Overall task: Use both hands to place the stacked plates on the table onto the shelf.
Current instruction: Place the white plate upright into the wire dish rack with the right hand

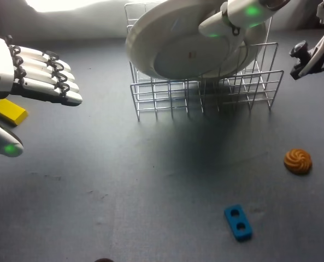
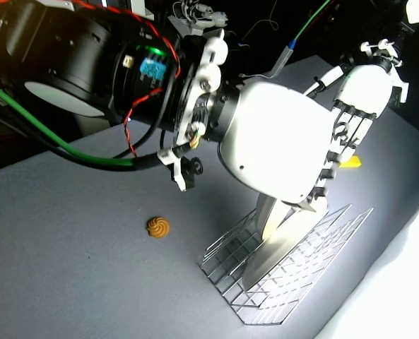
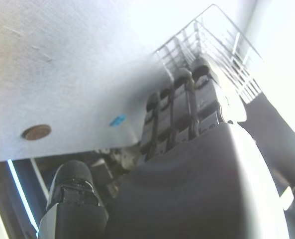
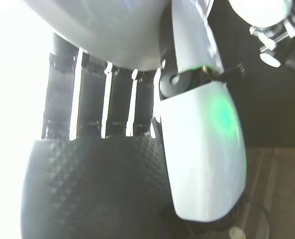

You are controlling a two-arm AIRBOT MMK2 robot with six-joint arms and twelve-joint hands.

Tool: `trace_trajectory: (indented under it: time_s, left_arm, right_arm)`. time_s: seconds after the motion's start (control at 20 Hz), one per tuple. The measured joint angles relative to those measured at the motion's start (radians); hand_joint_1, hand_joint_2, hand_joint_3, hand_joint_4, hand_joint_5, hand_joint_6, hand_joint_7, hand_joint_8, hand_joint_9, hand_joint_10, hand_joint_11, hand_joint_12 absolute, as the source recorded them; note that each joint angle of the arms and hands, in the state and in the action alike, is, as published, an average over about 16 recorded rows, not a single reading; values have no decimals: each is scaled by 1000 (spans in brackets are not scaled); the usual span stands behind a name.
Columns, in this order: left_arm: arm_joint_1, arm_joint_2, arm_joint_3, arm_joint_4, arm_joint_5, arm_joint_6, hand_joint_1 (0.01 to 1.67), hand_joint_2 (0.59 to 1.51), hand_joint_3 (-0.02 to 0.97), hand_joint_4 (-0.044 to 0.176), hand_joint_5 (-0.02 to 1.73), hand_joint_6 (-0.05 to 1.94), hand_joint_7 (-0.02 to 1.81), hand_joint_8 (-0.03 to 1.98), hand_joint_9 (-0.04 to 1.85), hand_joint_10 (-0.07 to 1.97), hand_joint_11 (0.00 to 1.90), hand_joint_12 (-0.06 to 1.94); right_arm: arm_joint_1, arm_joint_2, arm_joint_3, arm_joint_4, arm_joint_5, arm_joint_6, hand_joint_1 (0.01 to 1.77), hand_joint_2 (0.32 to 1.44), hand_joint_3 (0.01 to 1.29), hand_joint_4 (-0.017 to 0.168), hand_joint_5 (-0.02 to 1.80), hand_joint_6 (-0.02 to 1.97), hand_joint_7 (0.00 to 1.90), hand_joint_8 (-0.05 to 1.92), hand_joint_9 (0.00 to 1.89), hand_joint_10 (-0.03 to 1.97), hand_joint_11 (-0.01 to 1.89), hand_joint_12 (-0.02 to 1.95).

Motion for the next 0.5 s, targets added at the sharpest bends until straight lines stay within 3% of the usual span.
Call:
trace_trajectory:
  time_s: [0.5]
  left_arm:
    - [-1, 0, -4, 4, 0, 2, 15, 1131, 11, 3, 97, 6, 120, -2, 99, 17, 19, 164]
  right_arm:
    - [-57, -38, 56, 13, 32, -10, 1290, 1014, 11, -10, 877, 934, 1034, 822, 978, 1200, 732, 1372]
